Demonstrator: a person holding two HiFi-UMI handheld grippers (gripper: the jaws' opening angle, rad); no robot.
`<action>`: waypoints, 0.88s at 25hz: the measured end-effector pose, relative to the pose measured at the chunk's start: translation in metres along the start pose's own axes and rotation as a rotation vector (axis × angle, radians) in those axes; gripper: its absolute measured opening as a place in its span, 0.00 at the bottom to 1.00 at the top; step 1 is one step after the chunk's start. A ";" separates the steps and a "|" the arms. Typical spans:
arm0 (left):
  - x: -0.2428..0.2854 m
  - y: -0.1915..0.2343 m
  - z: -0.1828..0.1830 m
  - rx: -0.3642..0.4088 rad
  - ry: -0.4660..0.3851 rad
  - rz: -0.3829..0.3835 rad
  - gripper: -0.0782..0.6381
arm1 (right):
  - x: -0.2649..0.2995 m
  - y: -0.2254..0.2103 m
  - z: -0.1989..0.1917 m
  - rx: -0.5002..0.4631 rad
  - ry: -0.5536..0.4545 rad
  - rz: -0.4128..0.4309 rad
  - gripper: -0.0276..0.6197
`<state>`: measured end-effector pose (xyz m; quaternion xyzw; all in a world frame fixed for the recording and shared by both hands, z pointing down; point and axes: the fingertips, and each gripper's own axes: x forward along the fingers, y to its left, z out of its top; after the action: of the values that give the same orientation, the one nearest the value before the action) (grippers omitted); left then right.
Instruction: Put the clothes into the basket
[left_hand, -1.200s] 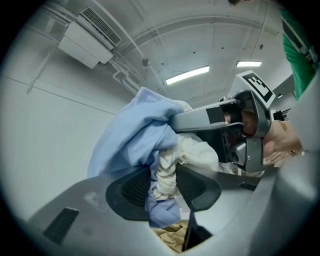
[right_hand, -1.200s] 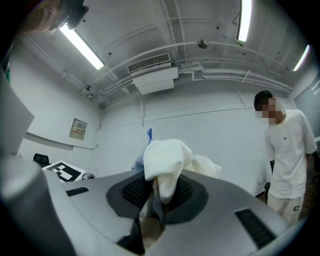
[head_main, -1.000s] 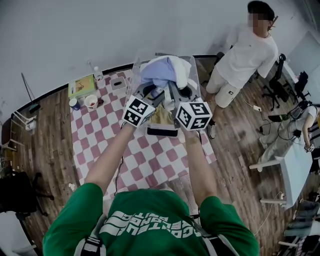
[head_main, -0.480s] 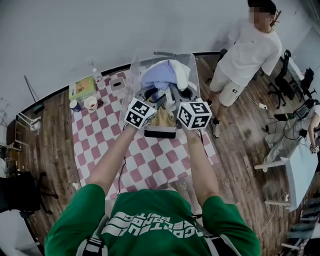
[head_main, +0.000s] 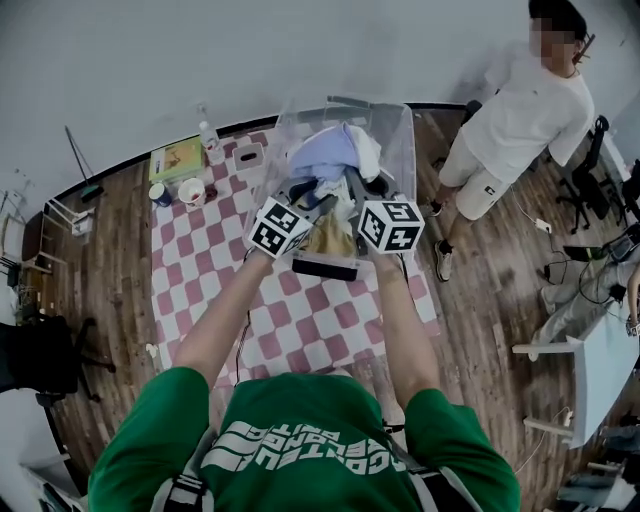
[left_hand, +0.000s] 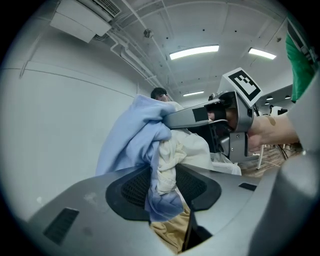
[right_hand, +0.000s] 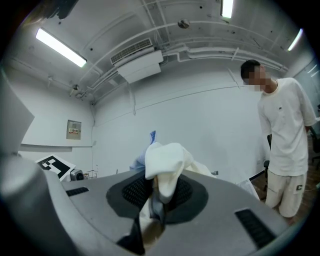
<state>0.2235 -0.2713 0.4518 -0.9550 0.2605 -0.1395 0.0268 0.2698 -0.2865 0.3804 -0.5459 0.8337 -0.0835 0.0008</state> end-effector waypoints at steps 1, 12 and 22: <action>0.000 0.002 -0.005 -0.005 0.009 0.006 0.33 | 0.004 -0.002 -0.004 0.005 0.008 0.005 0.15; -0.001 0.015 -0.057 -0.087 0.116 0.069 0.33 | 0.057 -0.036 -0.069 0.046 0.152 0.040 0.15; -0.016 0.039 -0.067 -0.165 0.110 0.142 0.33 | 0.105 -0.058 -0.169 0.066 0.392 0.052 0.15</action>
<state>0.1720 -0.2956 0.5069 -0.9240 0.3390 -0.1675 -0.0564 0.2645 -0.3813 0.5647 -0.4971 0.8285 -0.2156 -0.1414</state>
